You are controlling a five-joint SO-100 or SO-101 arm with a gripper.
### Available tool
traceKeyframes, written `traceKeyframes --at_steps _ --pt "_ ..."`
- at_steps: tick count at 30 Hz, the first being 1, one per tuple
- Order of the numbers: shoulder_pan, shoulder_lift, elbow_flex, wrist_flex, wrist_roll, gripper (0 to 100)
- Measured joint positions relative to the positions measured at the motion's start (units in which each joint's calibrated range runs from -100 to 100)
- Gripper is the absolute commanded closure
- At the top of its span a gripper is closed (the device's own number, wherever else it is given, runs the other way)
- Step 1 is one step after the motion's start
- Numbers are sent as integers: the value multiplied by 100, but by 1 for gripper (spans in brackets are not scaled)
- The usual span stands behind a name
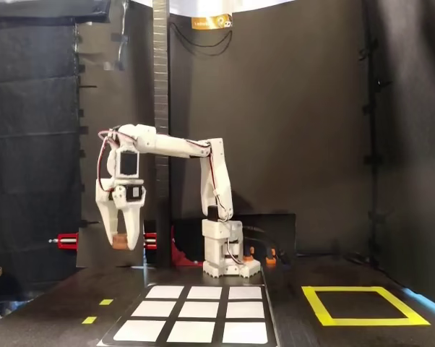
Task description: Pick and place at Grid spot 3
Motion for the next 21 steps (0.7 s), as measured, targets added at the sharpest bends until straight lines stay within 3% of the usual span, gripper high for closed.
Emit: traceKeyframes --at_steps 6,21 --pt "-369 -209 0 328 -400 88" --pt "-3339 -235 0 427 -4166 88"
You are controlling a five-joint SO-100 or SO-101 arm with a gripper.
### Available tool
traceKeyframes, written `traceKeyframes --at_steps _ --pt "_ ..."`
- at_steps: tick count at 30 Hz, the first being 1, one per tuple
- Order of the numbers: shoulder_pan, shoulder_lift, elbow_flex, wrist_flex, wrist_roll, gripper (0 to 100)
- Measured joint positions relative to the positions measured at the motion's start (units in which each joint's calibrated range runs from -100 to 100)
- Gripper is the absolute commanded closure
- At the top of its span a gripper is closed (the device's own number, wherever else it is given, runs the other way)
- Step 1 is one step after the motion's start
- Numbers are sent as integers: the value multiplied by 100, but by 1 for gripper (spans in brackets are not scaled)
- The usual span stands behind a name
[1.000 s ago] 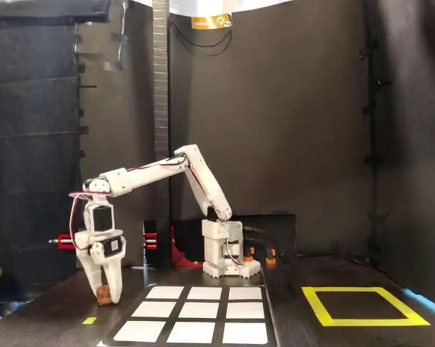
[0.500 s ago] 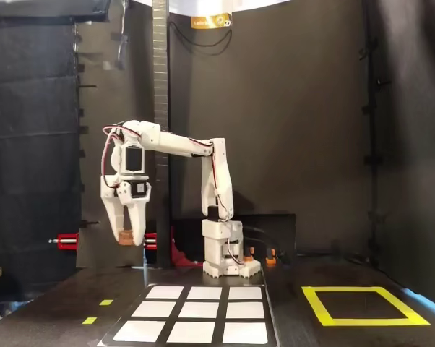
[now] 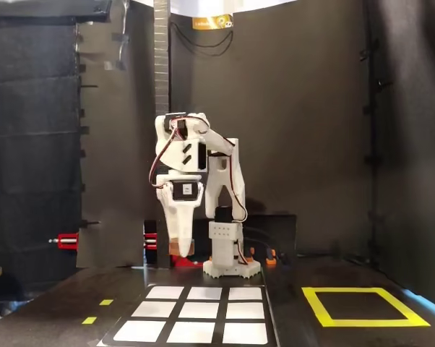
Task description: Pick and place at Grid spot 3
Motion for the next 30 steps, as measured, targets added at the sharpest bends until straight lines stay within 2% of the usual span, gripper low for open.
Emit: traceKeyframes --at_steps 4,6,11,15,26,30 --pt "-451 -9 0 230 -952 88" --pt "-550 -9 0 345 -1236 88" --pt "-336 -9 0 90 -1216 88" --pt "33 218 0 -197 -757 88" --pt "960 1192 0 -1568 1529 88" --pt "1075 1645 0 -1879 1822 88"
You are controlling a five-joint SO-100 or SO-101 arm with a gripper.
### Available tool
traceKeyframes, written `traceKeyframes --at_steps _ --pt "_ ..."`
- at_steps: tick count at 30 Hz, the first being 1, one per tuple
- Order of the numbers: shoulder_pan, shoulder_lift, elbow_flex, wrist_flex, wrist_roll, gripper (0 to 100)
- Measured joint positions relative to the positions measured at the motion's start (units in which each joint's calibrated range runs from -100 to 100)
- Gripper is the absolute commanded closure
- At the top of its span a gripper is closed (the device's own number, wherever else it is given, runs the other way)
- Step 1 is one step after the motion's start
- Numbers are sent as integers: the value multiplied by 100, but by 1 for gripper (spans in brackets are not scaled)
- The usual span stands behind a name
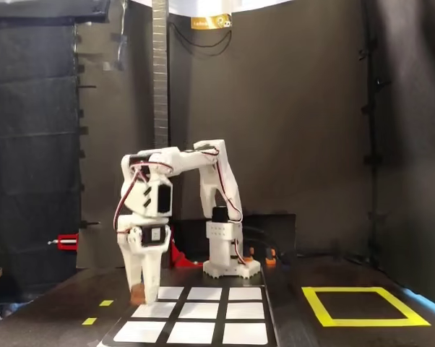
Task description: Pick and place at Grid spot 3
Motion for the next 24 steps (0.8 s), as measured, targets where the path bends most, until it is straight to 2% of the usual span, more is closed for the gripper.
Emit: traceKeyframes --at_steps 6,12,17,24 --pt "49 792 9 -681 98 88" --pt "49 940 0 -780 127 88" --pt "57 949 0 -780 215 62" --pt "66 949 0 -443 332 62"
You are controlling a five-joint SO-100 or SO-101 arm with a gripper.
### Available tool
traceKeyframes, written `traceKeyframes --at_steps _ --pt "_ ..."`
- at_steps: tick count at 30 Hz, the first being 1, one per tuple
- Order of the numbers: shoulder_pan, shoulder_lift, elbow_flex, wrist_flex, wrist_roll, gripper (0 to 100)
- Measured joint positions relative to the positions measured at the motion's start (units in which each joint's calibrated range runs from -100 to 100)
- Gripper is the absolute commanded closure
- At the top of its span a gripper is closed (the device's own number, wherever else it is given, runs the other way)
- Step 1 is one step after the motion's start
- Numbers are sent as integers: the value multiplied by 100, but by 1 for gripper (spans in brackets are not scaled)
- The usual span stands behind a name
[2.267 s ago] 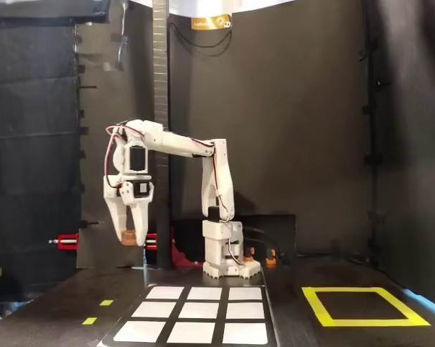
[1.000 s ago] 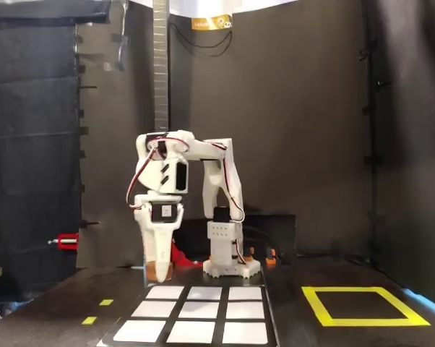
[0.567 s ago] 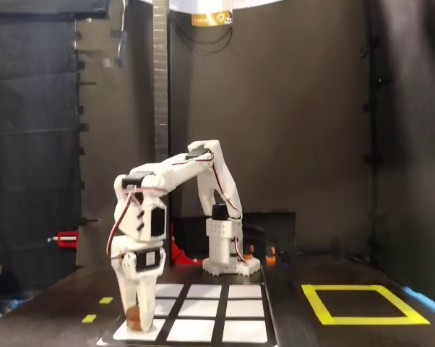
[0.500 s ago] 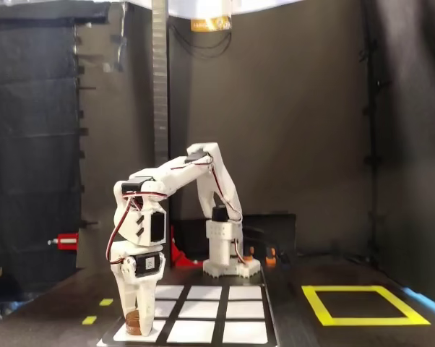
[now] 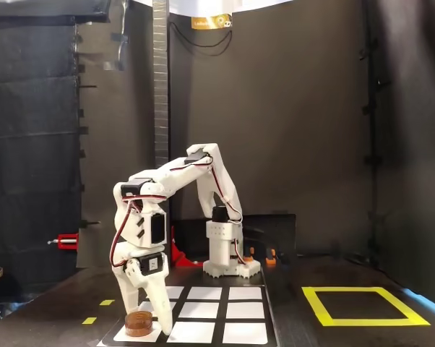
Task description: Pick and place at Grid spot 3
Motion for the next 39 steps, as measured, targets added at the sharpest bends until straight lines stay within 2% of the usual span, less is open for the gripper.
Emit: traceKeyframes --at_steps 8,15,19,24,27,29,31,35,39 --pt "0 -931 0 747 -49 62" --pt "-336 -2045 0 1461 -532 62" --pt "-935 -2332 0 1576 -1324 62" --pt "-1444 -2376 0 1576 -2779 62" --pt "-1526 -2376 0 1494 -3409 62" --pt "-1534 -2376 0 1469 -3687 72" --pt "-1509 -2376 0 1494 -3775 91" --pt "-1460 -2376 0 1494 -3819 100" --pt "-1468 -2376 0 1461 -3819 100"
